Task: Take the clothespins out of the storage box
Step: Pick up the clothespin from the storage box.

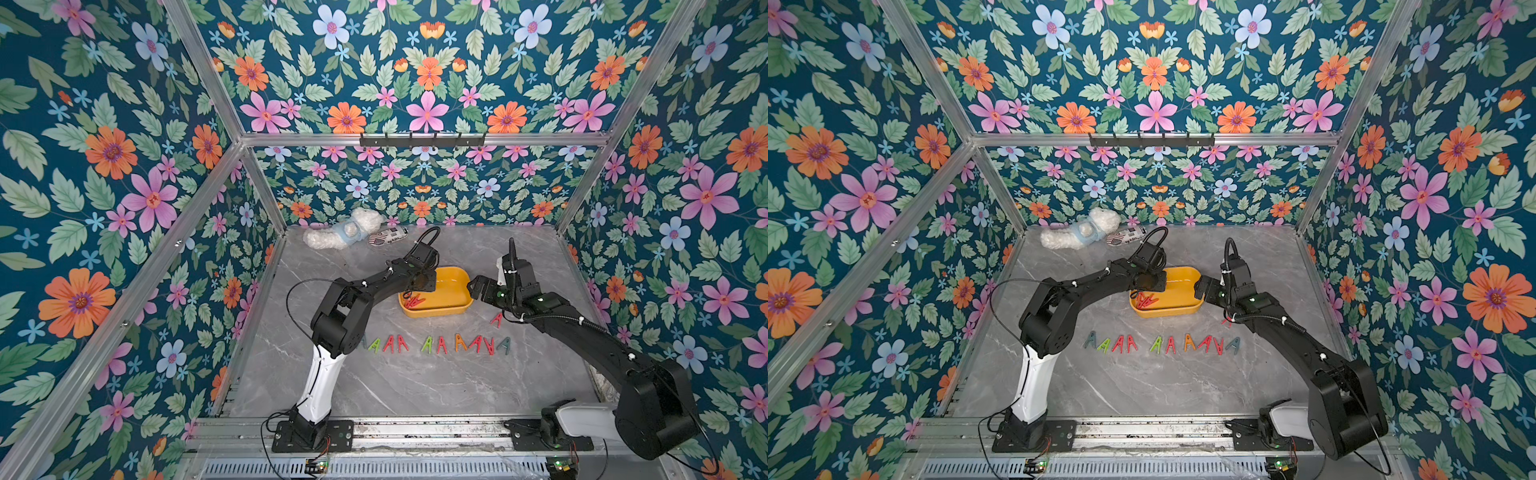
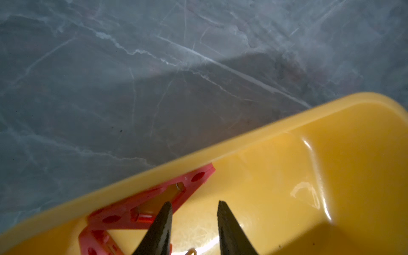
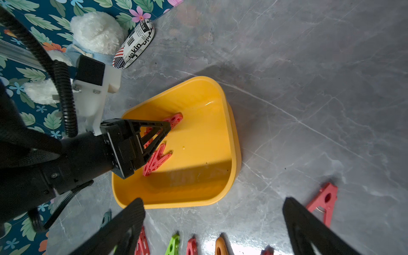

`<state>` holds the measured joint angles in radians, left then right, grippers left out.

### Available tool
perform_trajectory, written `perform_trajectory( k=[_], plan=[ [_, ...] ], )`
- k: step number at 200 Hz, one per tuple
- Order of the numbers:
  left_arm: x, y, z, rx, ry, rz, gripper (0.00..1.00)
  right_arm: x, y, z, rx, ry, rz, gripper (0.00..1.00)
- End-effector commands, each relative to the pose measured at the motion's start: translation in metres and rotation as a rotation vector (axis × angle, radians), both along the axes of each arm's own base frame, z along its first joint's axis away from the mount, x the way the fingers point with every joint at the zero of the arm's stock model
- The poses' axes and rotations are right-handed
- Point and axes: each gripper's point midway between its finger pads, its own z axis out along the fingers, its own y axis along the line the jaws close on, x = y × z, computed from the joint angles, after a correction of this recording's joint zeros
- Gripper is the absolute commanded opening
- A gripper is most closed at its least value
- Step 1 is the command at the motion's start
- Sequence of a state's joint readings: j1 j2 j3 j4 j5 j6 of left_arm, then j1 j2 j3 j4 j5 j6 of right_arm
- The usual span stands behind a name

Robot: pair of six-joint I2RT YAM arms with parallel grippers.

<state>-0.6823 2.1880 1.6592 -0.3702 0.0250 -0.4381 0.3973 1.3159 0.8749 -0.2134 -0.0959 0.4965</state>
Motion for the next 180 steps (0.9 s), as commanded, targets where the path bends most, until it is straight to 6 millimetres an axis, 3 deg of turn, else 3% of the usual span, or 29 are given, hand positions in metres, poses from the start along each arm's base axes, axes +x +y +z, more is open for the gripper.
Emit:
perform_trajectory(
  k=[1, 108, 180],
  plan=[
    [-0.002, 0.003, -0.006, 0.041, 0.004, -0.029, 0.39, 0.001, 0.000, 0.003, 0.000, -0.014, -0.004, 0.99],
    [-0.009, -0.002, -0.018, 0.123, -0.023, -0.115, 0.37, 0.004, 0.001, 0.001, -0.001, -0.006, -0.005, 0.99],
    [-0.007, 0.001, -0.029, 0.195, -0.027, -0.122, 0.14, 0.000, 0.000, -0.002, 0.007, 0.006, -0.008, 0.99]
  ],
)
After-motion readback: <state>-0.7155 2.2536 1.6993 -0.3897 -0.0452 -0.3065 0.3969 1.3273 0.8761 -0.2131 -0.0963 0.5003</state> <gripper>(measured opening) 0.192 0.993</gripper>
